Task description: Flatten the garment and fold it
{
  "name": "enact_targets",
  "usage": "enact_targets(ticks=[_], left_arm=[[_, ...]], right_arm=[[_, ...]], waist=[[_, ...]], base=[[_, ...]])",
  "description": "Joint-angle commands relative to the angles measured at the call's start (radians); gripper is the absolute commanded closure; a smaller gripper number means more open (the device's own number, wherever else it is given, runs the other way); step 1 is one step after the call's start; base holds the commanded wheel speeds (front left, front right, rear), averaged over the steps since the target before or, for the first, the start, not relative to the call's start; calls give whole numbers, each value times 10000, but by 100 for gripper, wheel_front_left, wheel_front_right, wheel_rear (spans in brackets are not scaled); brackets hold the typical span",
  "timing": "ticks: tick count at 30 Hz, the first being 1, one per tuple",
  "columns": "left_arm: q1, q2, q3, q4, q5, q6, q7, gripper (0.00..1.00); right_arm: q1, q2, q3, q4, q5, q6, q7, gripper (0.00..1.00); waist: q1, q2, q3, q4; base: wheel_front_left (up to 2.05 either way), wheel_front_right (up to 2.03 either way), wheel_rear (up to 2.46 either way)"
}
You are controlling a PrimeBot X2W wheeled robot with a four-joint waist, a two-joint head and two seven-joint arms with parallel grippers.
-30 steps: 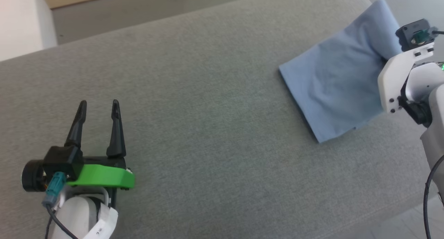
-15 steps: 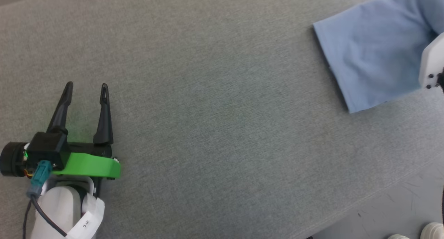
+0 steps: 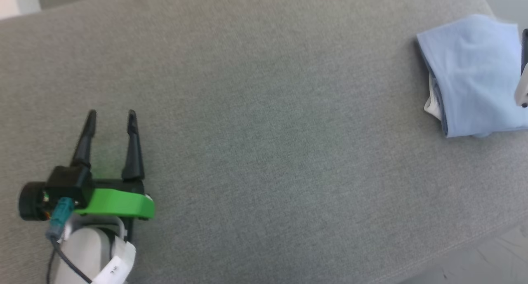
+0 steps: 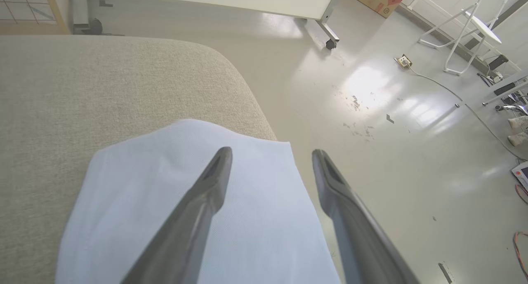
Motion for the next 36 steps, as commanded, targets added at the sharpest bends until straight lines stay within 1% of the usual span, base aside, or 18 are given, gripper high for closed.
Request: enact_targets(ticks=[1, 5, 9, 14, 18, 23, 28, 32, 36], left_arm=[[140, -130, -52, 157, -119, 34, -98, 0], [319, -434, -173, 574, -345, 11, -196, 0], [443, -677, -287, 838, -571, -23, -224, 0], [538, -883, -424, 973, -813, -119, -228, 0], [606, -968, -509, 1067, -860, -143, -229, 0], [731, -1027, -621, 1137, -907, -120, -230, 0], [819, -1050, -783, 1227, -958, -111, -230, 0], [935, -1055, -935, 1271, -1067, -79, -230, 0], [992, -1057, -1150, 1340, -1158, -23, -231, 0]], right_arm=[[263, -17, 152, -33, 208, -19, -251, 0], [824, -29, 871, -408, 951, -19, -862, 0], [1726, -42, 1502, -1282, 1981, -19, -1412, 0], [3283, -144, 2176, -2948, 3174, -19, -1995, 0], [4607, 100, 2251, -4455, 3714, -19, -2320, 0], [5987, 624, 2102, -5972, 3819, -19, -2481, 0], [7145, 1381, 1841, -7169, 3472, -19, -2625, 0], [7878, 1849, 1772, -7758, 3193, -19, -2688, 0], [8512, 2215, 1681, -8095, 2901, -19, -2725, 0]], waist=[[0, 0, -798, 339], [0, 0, -1574, 690], [0, 0, -2229, 1151], [0, 0, -2865, 1859], [0, 0, -3204, 2384], [0, 0, -3421, 2934], [0, 0, -3541, 3319], [0, 0, -3653, 3470], [0, 0, -3742, 3626]], base=[[0, 0, 0], [0, 0, 0], [0, 0, 0], [0, 0, 0], [0, 0, 0], [0, 0, 0], [0, 0, 0], [0, 0, 0], [0, 0, 0]])
